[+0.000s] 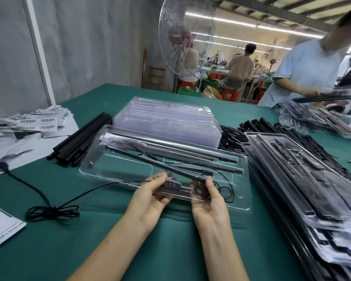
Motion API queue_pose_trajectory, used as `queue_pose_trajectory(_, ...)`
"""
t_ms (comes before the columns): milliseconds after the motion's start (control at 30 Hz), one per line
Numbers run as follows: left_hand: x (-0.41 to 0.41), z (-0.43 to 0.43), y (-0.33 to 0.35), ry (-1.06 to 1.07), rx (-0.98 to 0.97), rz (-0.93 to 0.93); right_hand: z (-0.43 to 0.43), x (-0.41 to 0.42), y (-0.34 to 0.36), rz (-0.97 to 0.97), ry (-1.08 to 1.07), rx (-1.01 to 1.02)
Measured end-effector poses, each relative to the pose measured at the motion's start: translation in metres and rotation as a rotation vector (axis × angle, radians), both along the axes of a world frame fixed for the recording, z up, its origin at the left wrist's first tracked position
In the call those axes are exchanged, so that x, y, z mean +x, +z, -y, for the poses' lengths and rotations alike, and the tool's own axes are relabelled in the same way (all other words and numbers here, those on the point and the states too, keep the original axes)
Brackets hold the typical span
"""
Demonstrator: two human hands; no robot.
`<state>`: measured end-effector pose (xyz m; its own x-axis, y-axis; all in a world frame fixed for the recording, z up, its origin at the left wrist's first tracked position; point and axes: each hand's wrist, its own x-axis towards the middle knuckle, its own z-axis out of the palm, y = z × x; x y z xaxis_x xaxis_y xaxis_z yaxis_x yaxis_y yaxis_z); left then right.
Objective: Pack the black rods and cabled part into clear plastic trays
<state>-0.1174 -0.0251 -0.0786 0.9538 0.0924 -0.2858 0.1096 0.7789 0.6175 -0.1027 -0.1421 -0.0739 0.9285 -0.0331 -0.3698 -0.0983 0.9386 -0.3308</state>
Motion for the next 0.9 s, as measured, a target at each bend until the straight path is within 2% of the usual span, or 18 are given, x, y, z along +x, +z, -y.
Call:
queue_pose_trajectory(167,-0.001,-0.001,0.003,0.016,-0.109,0.014,-0.003,-0.001,0.0,0.013,0.017,-0.053)
queue_pose_trajectory(533,0.002,-0.007,0.006,0.045,-0.182,-0.01,-0.006,-0.006,0.002,0.213,0.053,-0.102)
queue_pose_trajectory(900,0.0,-0.013,0.006,0.032,-0.218,0.03,-0.003,-0.007,0.004,0.233,0.125,-0.163)
